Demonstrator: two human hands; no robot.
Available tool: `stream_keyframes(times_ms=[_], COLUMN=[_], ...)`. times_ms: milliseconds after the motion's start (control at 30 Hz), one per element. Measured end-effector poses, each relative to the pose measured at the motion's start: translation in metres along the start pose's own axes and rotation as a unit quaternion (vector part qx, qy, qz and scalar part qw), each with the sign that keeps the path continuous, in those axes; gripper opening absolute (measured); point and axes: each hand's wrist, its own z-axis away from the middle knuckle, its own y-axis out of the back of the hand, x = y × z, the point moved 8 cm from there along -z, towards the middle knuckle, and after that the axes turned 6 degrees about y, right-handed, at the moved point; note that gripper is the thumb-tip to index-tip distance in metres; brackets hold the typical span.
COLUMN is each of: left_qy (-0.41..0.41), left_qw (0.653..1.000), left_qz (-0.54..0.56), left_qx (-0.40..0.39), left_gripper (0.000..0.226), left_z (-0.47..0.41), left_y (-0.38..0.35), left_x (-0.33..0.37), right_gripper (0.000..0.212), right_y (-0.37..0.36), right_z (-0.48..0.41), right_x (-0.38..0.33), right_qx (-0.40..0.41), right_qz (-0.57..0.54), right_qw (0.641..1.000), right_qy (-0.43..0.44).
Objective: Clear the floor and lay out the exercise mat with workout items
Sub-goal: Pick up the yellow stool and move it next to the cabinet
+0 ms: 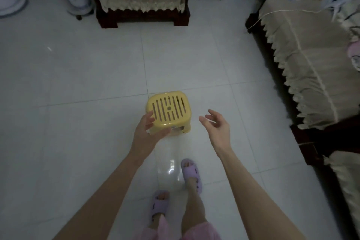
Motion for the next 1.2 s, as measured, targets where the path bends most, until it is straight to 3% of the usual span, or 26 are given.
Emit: stream_keyframes(times_ms=[467, 767, 1000, 1133, 1200], left_qy=[0.079, 0.127, 0.114, 0.080, 0.078], left_qw=[0.987, 0.976, 0.978, 0.981, 0.981], left_qz=[0.050, 0.055, 0.045, 0.023, 0.012], left_qx=[0.130, 0.166, 0.169, 0.177, 0.179], left_gripper=[0.069, 0.080, 0.087, 0.073, 0.083], left_z=[-0.144, -0.259, -0.356, -0.397, -0.421], left_y=[-0.050, -0.046, -0.056, -0.061, -0.062], left_x=[-0.047, -0.183, -0.296, -0.332, -0.358], right_gripper=[0.050, 0.043, 0.070, 0.079, 0.085], right_y=[-0.042, -0.107, -0.157, -0.172, -0.180], right_z=[-0.192, -0.273, -0.339, -0.372, -0.389], right_x=[0.065, 0.196, 0.318, 0.367, 0.397], right_qx=[-0.148, -0.180, -0.187, -0.185, -0.190], right_qz=[0.063, 0.079, 0.107, 0.119, 0.126], right_qw=[0.986, 0.979, 0.976, 0.975, 0.974], right_qy=[-0.047, -0.049, -0.025, -0.013, -0.007])
